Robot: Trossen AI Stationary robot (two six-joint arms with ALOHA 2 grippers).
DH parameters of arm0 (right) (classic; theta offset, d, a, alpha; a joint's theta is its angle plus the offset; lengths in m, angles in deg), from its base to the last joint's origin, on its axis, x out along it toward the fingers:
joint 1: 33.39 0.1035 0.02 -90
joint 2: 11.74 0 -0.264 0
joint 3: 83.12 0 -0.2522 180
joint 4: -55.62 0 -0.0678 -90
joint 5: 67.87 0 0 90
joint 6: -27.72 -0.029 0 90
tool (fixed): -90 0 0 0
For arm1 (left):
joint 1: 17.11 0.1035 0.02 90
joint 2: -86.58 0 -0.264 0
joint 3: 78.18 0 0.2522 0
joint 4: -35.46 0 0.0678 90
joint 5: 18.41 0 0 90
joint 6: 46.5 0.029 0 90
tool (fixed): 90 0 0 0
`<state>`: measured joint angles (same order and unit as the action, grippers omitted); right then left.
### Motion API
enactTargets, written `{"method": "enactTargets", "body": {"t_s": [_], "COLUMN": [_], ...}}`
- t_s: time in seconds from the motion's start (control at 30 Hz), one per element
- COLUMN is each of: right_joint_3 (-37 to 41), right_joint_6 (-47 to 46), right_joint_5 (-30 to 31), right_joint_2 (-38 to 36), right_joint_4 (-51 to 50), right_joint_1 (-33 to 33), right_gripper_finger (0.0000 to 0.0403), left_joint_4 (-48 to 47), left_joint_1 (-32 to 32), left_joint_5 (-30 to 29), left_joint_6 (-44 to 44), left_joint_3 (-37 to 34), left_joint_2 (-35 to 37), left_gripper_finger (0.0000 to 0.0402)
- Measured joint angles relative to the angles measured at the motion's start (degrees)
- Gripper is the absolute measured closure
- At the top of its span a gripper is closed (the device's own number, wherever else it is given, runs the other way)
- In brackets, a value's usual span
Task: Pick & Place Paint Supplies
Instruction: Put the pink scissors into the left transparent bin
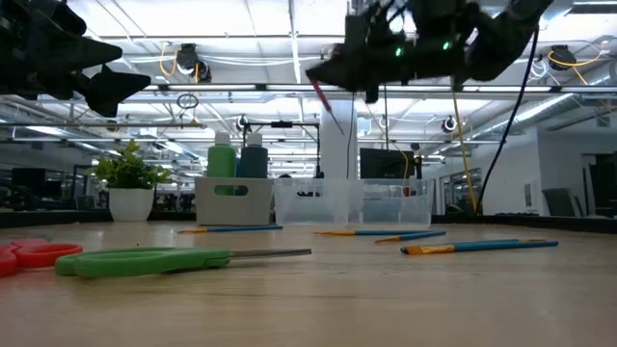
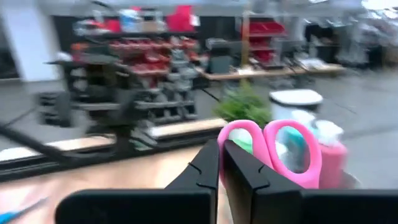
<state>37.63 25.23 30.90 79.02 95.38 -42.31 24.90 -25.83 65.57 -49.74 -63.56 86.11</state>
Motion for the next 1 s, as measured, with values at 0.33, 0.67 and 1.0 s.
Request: {"method": "enactTargets", "body": {"t_s": [0.33,0.67,1.0], "right_joint_3": [-0.1,-0.1,-0.1], "right_joint_6": [-7.8,-8.7,-8.9], "right_joint_5": [-6.6,-1.4,-1.3], "right_joint_2": [11.5,17.1,17.9], "right_joint_4": [9.0,9.7,10.1], "right_joint_1": [-7.9,-9.8,-9.8], "right_gripper_finger": [0.0401,0.0401,0.0355], "left_joint_4": [0.0,0.0,0.0], "left_joint_1": [0.0,0.0,0.0], "left_joint_5": [0.0,0.0,0.0], "left_joint_6": [0.0,0.0,0.0], "left_joint_3": [0.0,0.0,0.0], "left_joint_2": [0.0,0.0,0.0], "left_gripper_finger": [0.0094,0.0094,0.0094]}}
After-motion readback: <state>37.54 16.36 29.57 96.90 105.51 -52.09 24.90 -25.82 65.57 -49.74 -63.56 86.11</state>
